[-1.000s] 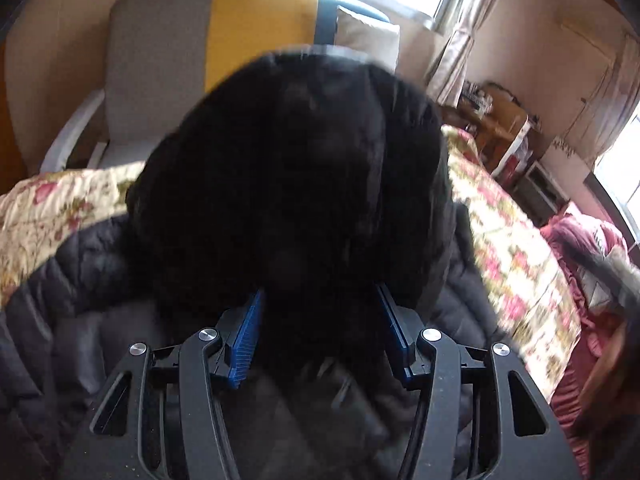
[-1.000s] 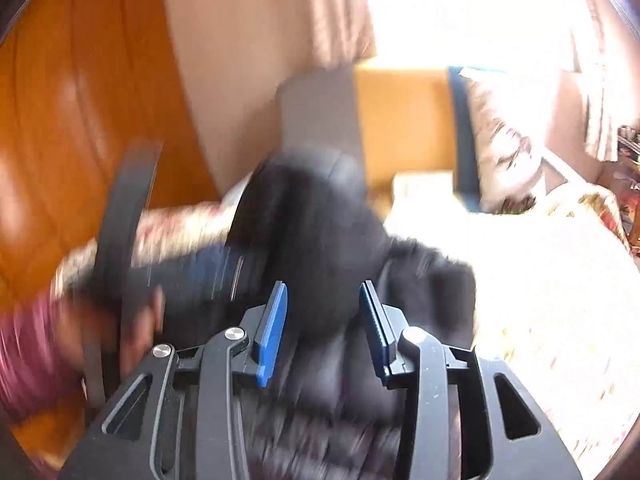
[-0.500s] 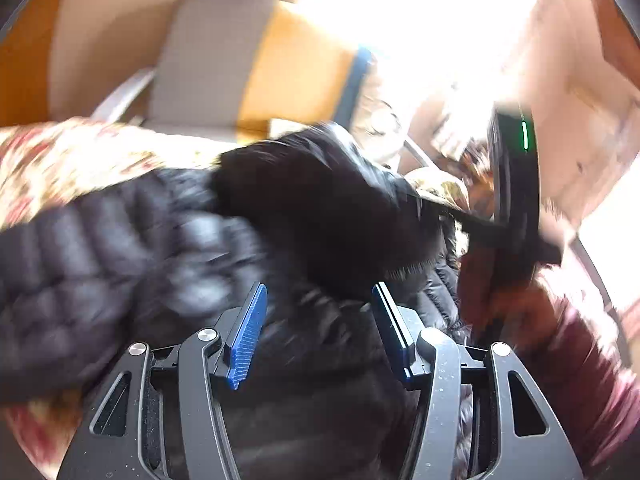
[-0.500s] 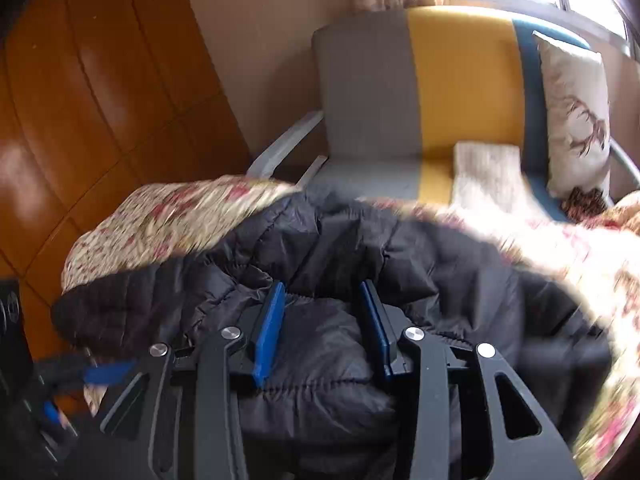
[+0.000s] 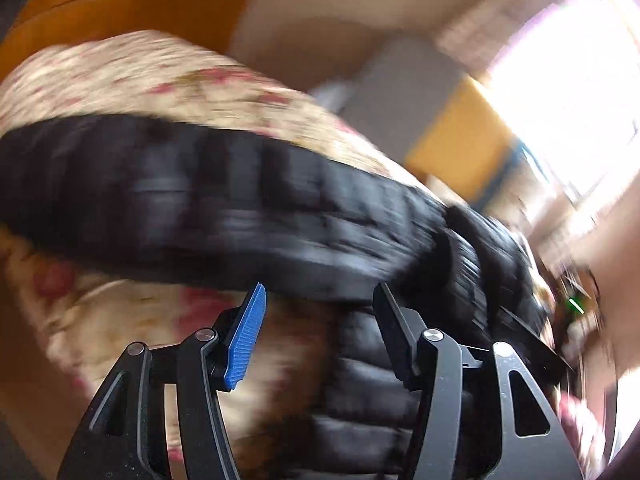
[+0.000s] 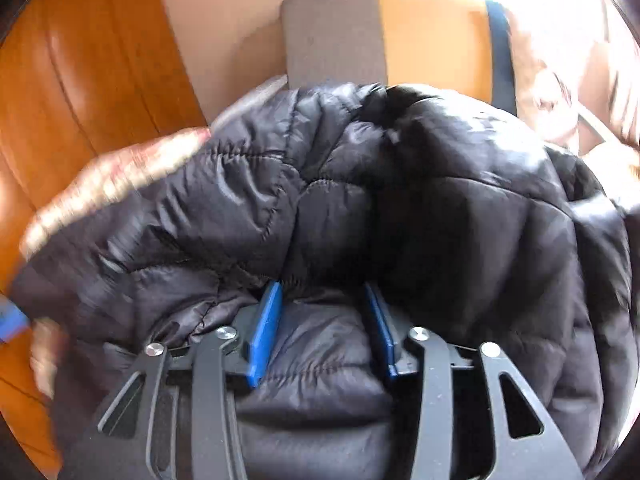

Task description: Fold large clothes

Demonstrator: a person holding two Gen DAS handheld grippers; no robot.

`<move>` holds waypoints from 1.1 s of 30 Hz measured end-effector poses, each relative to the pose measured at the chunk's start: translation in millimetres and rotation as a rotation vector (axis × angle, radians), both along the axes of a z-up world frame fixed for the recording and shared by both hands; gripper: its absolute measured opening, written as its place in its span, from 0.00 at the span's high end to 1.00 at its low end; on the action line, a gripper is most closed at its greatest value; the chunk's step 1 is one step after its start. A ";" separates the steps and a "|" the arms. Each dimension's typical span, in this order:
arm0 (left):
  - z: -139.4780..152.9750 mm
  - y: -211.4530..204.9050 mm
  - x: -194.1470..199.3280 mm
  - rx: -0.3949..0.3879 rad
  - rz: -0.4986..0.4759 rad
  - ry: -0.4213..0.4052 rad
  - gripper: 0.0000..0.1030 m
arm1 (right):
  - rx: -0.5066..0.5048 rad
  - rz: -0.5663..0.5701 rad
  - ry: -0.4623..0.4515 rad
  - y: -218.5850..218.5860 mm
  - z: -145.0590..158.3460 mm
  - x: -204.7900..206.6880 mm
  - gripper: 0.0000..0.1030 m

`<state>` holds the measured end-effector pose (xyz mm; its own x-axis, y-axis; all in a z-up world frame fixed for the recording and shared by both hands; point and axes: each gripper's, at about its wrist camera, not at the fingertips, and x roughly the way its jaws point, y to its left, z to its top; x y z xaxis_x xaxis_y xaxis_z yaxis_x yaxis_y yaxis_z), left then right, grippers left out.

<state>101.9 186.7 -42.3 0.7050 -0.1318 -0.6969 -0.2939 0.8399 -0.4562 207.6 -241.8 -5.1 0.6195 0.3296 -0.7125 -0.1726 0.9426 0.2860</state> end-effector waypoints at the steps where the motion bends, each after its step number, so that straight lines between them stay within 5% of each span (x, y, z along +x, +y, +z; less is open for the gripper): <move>1: -2.7 17.7 -8.1 -0.011 0.060 0.001 0.46 | 0.040 -0.016 -0.014 -6.4 6.9 -4.2 0.35; 4: -10.0 55.8 -29.5 -0.050 0.215 0.006 0.27 | 0.058 -0.064 -0.069 -17.1 20.7 -23.1 0.29; 11: -30.6 137.3 -57.2 -0.229 0.448 -0.021 0.27 | -0.097 -0.034 -0.049 7.5 -3.6 -31.4 0.29; 16: -43.7 169.8 -53.2 -0.392 0.512 -0.067 0.27 | -0.117 -0.031 -0.040 12.9 -8.2 -28.1 0.28; 20: -73.9 177.2 -45.7 -0.532 0.571 -0.011 0.27 | -0.132 -0.035 -0.040 19.6 -12.7 -31.0 0.28; 22: -84.6 176.5 -42.0 -0.565 0.576 -0.027 0.45 | -0.138 -0.038 -0.041 26.6 -11.0 -34.2 0.28; 24: -80.2 175.2 -35.9 -0.529 0.562 -0.052 0.81 | -0.145 -0.039 -0.038 31.4 -11.9 -35.2 0.28; 26: -62.6 174.6 -35.9 -0.495 0.557 -0.120 0.92 | -0.145 -0.039 -0.035 32.7 -10.3 -35.3 0.28; 29: -8.2 154.1 -22.8 -0.360 0.444 -0.210 0.93 | -0.117 -0.039 -0.024 31.1 -0.3 -35.5 0.27; 33: 81.8 84.8 6.5 -0.210 0.156 -0.393 0.93 | -0.068 -0.040 -0.015 24.5 6.9 -32.8 0.27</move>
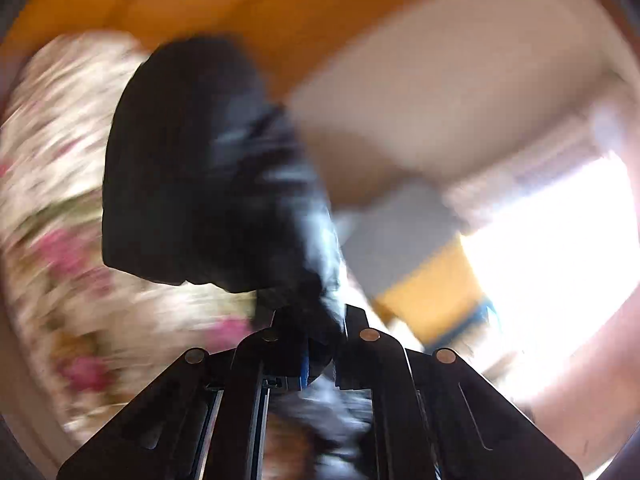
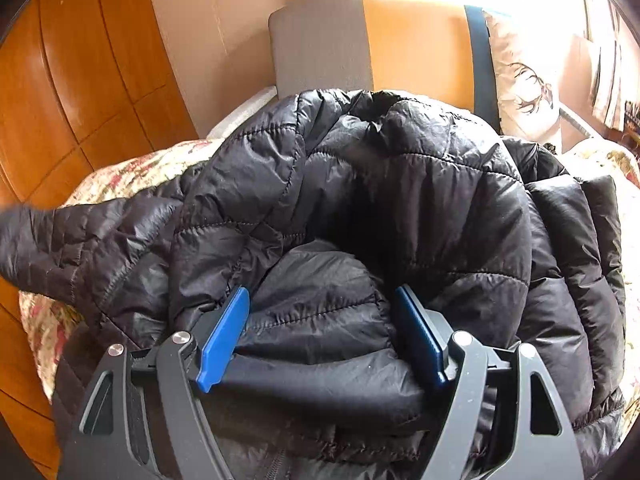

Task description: Fold large clothes

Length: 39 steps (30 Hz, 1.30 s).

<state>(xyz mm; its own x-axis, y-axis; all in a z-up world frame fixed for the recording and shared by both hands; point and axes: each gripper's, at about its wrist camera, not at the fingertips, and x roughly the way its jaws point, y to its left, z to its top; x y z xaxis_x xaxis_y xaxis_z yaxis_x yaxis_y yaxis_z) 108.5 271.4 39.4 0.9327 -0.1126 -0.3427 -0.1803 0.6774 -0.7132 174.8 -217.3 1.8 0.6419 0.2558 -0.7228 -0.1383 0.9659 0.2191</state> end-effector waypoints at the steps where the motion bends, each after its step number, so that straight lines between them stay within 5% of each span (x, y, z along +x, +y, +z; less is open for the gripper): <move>1: 17.6 -22.3 7.5 0.037 -0.067 -0.042 0.93 | 0.020 0.001 -0.003 -2.6 2.3 -0.8 0.27; 5: 63.3 -122.1 41.6 0.112 -0.343 -0.154 0.93 | 0.089 0.010 0.003 -14.8 5.6 -0.8 0.26; 9: 72.3 -229.0 74.8 0.146 -0.601 -0.166 0.93 | 0.170 0.022 0.001 -27.2 9.0 -4.2 0.25; 16: -2.8 -370.1 121.6 0.336 -0.880 0.059 0.93 | 0.437 -0.006 -0.027 -88.8 24.9 -24.0 0.14; 19: -38.6 -389.9 122.6 0.426 -0.896 0.152 0.91 | 0.537 -0.062 -0.044 -128.6 33.7 -38.5 0.11; 21: -54.5 -402.2 117.7 0.462 -0.912 0.173 0.81 | 0.590 -0.099 -0.049 -150.8 38.1 -46.3 0.10; 29: -61.8 -395.7 117.7 0.542 -0.924 0.159 0.72 | 0.829 -0.090 -0.081 -183.7 73.4 -50.9 0.02; 34: -53.3 -409.0 96.5 0.545 -0.934 0.121 0.61 | 0.587 -0.107 -0.045 -158.0 94.6 -34.1 0.08; 39: -26.3 -378.0 64.9 0.467 -0.939 0.047 0.34 | 0.465 -0.127 -0.052 -140.4 90.4 -23.8 0.14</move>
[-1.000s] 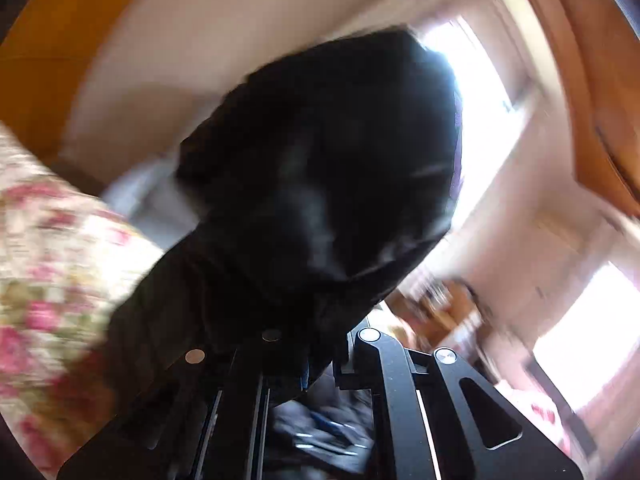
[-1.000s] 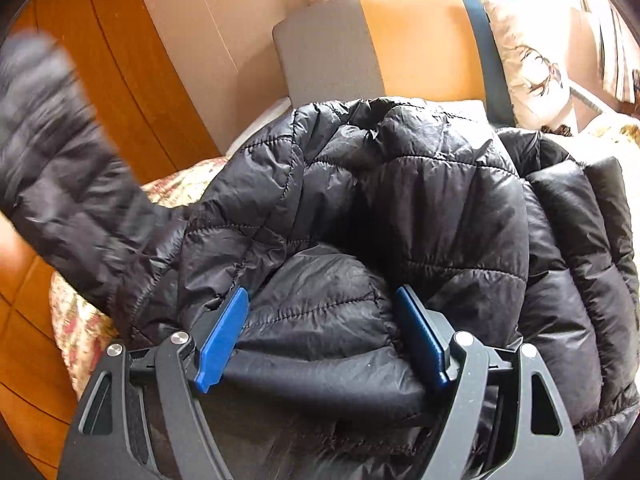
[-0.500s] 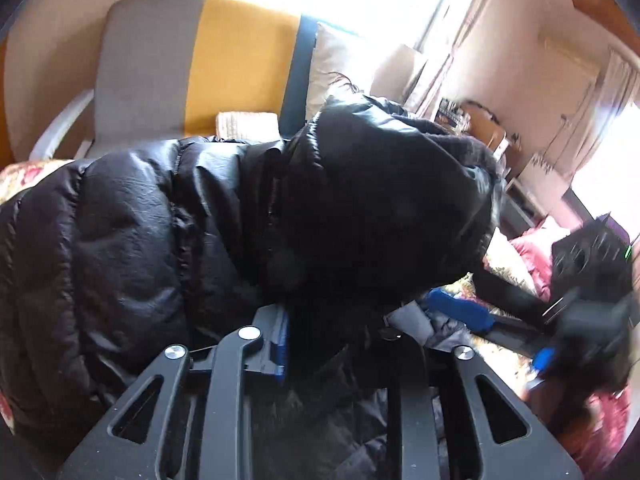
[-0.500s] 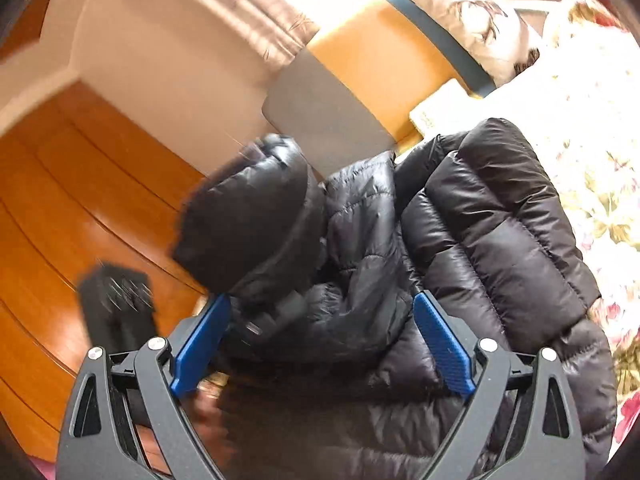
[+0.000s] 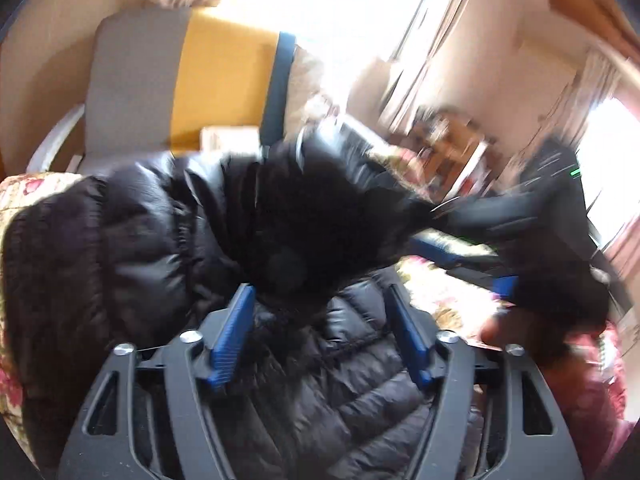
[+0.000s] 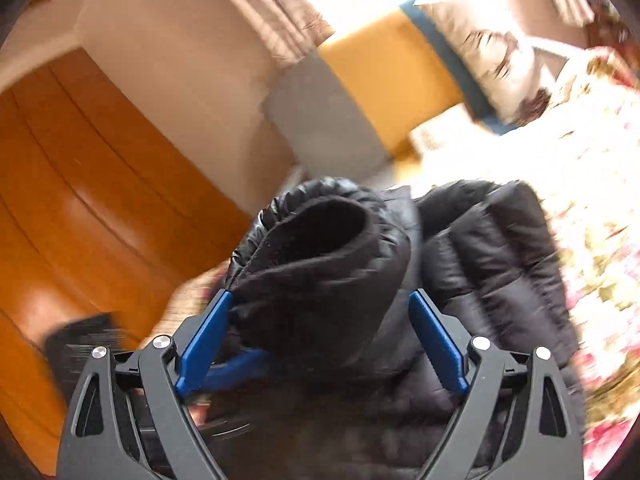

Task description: Fold large clothes

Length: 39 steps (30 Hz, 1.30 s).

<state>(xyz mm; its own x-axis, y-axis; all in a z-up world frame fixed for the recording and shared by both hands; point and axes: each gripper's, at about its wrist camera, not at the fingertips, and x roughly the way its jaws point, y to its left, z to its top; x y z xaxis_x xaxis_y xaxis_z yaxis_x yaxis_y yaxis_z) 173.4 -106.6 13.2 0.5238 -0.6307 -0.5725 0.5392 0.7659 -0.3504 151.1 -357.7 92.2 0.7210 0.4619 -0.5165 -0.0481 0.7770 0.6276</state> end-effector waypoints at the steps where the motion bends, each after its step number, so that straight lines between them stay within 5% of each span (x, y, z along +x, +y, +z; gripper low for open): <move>1: 7.6 9.9 -5.2 -0.009 0.016 -0.030 0.34 | -0.016 -0.021 0.021 -2.9 -5.8 1.2 0.13; 5: 12.0 47.1 9.1 0.011 0.135 -0.057 0.34 | -0.017 -0.080 0.029 -23.5 -16.3 -13.9 0.16; 8: 0.1 60.6 28.7 0.018 0.176 -0.010 0.34 | -0.080 -0.121 -0.022 -34.4 -0.5 -32.7 0.53; 12: -8.2 60.7 37.8 0.042 0.176 -0.002 0.34 | -0.068 -0.063 -0.062 -40.7 19.6 -27.4 0.76; 15: -15.7 58.8 38.4 0.062 0.172 0.011 0.34 | 0.028 0.031 -0.017 -36.2 14.4 -8.5 0.76; 21: -38.1 55.0 44.9 0.111 0.160 0.036 0.34 | 0.191 0.122 0.079 -22.0 -17.3 27.8 0.58; 26: -47.4 55.0 49.7 0.121 0.156 0.052 0.34 | 0.229 0.167 0.081 -10.6 -23.7 27.0 0.50; 27: -48.0 55.0 50.4 0.121 0.155 0.054 0.34 | 0.200 0.164 0.085 -7.5 -26.5 28.8 0.59; 28: -48.9 55.0 51.1 0.120 0.154 0.057 0.34 | 0.163 0.154 0.087 -4.5 -27.1 29.9 0.82; 30: -49.5 54.3 51.6 0.128 0.154 0.059 0.34 | 0.174 0.149 0.096 -3.2 -34.1 32.9 0.98; 35: -49.3 57.4 51.6 0.108 0.146 0.077 0.34 | 0.037 0.045 -0.032 -33.1 3.5 7.4 0.99; 39: -45.7 48.7 45.5 0.142 0.121 0.051 0.34 | -0.123 -0.026 0.036 -53.4 -9.3 20.7 0.99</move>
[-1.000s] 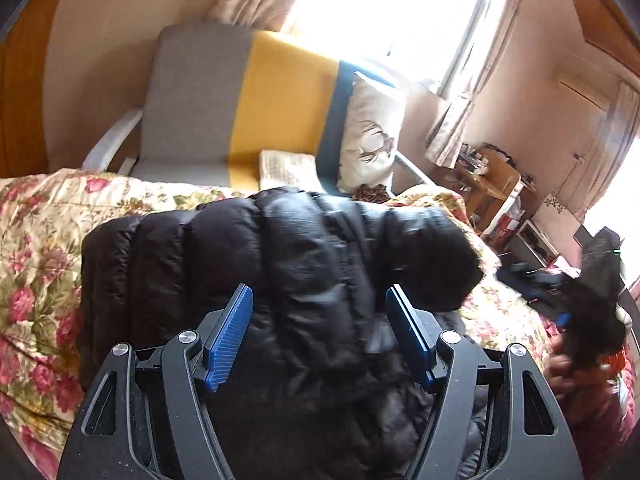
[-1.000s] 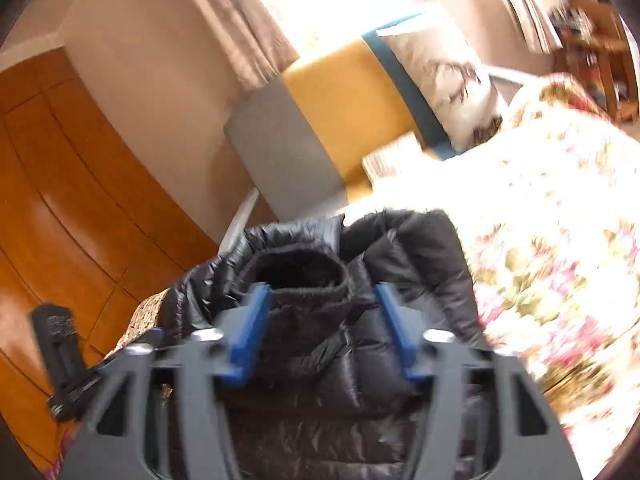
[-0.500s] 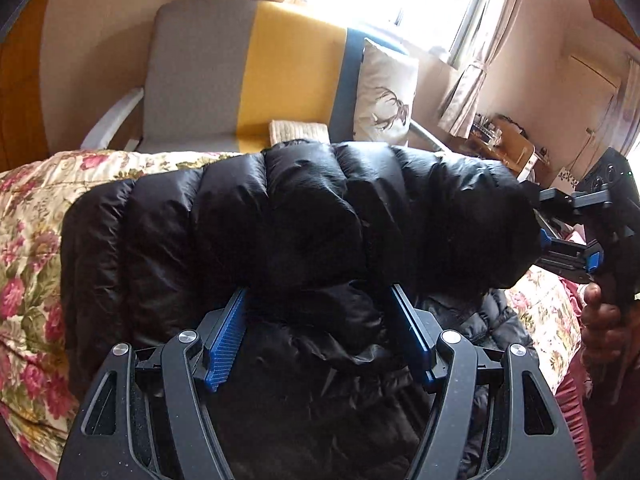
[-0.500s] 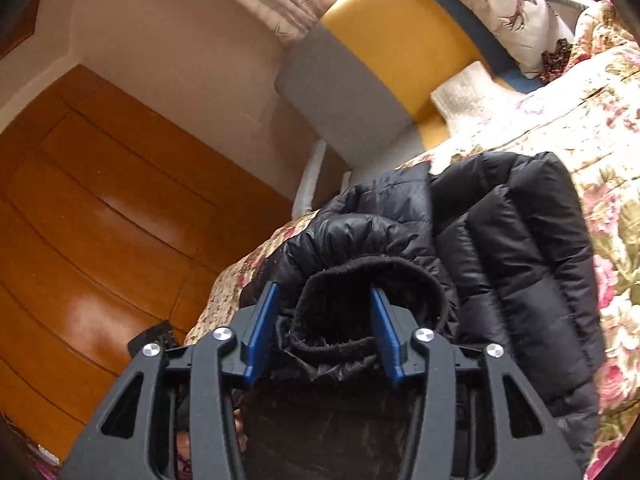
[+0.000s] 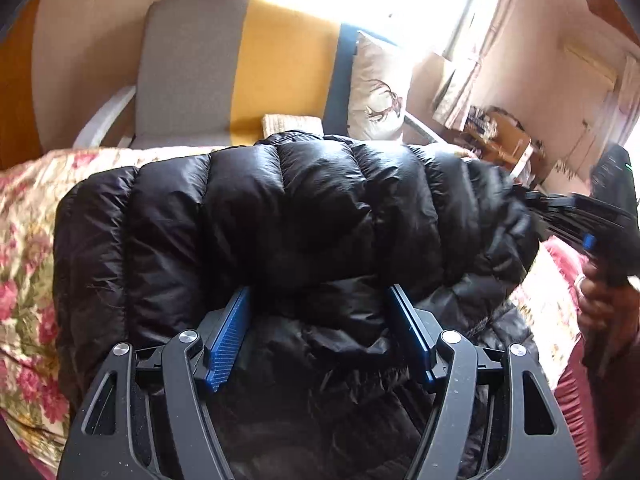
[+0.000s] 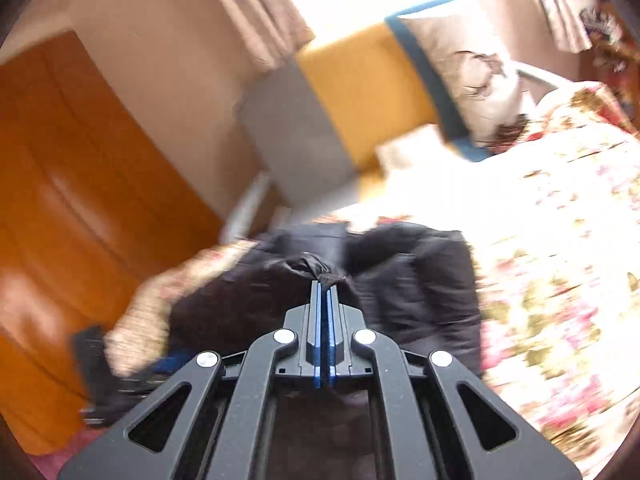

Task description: Fold large clothes

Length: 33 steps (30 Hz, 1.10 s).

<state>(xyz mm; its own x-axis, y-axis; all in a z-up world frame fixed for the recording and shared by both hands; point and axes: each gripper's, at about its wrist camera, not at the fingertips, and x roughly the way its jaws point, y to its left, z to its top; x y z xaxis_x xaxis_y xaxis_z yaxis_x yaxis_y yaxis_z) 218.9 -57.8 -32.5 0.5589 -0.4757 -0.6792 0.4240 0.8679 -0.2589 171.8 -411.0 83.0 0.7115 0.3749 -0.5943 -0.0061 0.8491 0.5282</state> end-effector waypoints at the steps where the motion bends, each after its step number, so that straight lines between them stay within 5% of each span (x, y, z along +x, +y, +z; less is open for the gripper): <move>1: -1.5 -1.9 0.2 0.006 0.000 0.006 0.34 | -0.021 -0.006 0.039 -0.2 -12.5 9.5 0.99; 5: 10.1 0.3 -7.9 -0.021 0.002 0.009 0.34 | -0.074 -0.016 0.153 4.9 -56.3 28.7 0.98; 9: 40.8 14.5 -24.4 -0.025 0.011 -0.066 0.34 | -0.041 -0.052 0.110 -1.2 -45.2 16.6 0.91; 11: 53.7 26.0 -26.6 -0.018 0.045 -0.104 0.34 | -0.057 -0.065 0.067 -3.1 -23.9 2.7 0.79; 13: 61.5 35.8 -25.1 -0.017 0.077 -0.137 0.34 | -0.089 -0.098 -0.003 0.1 2.0 -11.0 0.44; 16: 62.2 43.3 -11.5 -0.014 0.117 -0.145 0.34 | -0.132 -0.109 -0.135 20.6 42.6 -36.6 0.37; 19: 50.5 40.3 11.5 -0.014 0.146 -0.112 0.34 | -0.194 -0.031 -0.171 61.5 54.5 -31.3 0.30; 24: 15.7 26.7 43.1 0.032 0.153 -0.042 0.34 | -0.455 0.014 -0.023 108.2 -6.3 21.2 0.31; 27: -11.1 26.8 53.5 0.035 0.149 0.015 0.34 | -0.418 0.019 0.056 99.1 -49.9 38.3 0.30; 33: -39.3 22.3 58.0 0.042 0.148 0.015 0.33 | -0.349 0.004 0.058 88.0 -93.6 47.1 0.29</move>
